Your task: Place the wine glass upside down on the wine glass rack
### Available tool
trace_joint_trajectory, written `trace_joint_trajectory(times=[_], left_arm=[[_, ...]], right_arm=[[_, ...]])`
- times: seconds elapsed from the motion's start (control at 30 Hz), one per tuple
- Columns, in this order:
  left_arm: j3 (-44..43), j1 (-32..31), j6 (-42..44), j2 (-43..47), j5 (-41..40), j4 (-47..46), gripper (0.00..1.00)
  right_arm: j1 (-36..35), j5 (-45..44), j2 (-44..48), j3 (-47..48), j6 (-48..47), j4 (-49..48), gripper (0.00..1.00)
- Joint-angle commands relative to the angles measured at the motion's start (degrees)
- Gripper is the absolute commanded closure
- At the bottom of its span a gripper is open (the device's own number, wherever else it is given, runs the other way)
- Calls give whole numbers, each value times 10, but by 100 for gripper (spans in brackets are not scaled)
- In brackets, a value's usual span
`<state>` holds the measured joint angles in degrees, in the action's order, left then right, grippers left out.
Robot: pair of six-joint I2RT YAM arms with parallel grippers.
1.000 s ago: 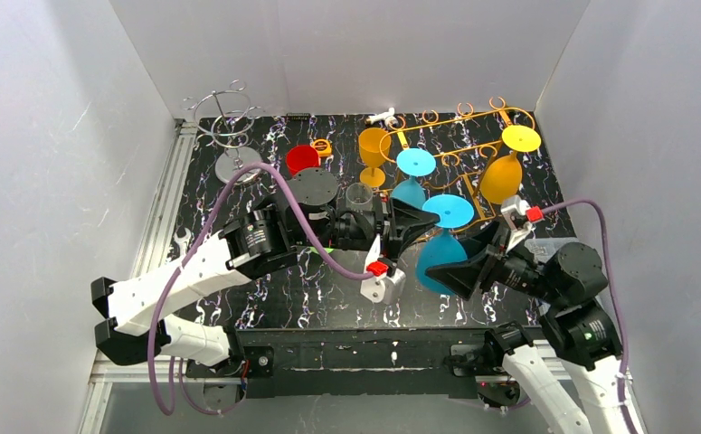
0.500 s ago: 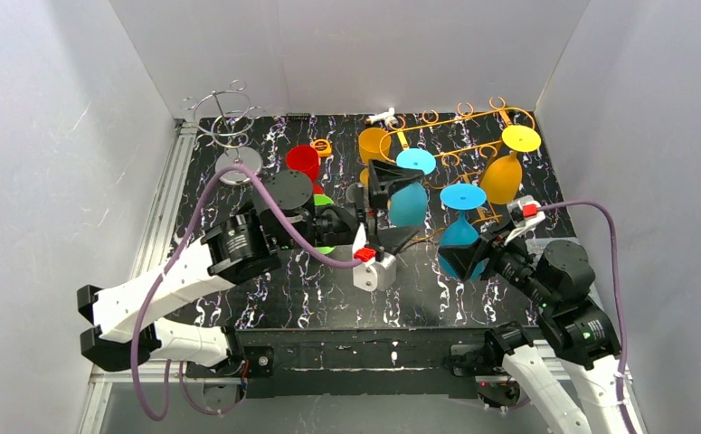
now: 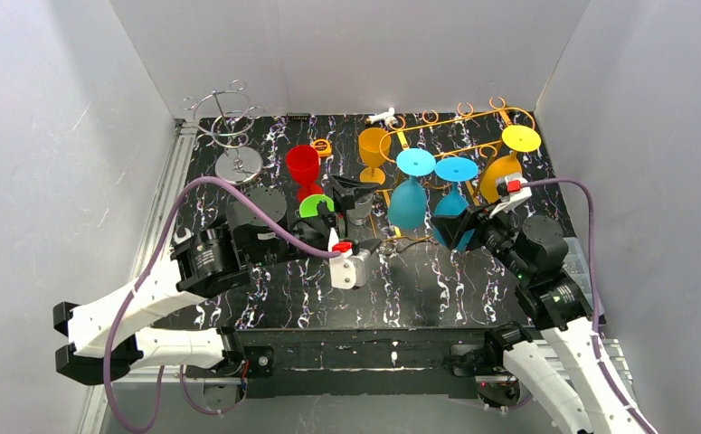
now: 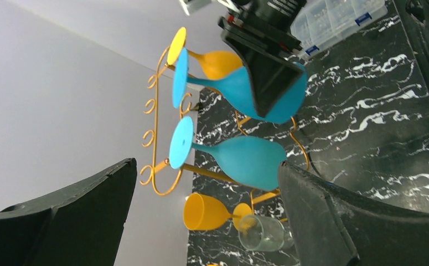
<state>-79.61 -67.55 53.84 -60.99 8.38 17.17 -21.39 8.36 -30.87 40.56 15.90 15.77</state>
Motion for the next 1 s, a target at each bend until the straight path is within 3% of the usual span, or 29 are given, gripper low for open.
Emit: trace_joint_trajectory(times=[0.0, 0.97], left_arm=[[13, 3, -23, 25, -13, 18, 2], [28, 3, -19, 50, -3, 34, 2]], right_arm=[[2, -17, -10, -9, 1, -110, 59], [2, -39, -93, -47, -12, -215, 60]])
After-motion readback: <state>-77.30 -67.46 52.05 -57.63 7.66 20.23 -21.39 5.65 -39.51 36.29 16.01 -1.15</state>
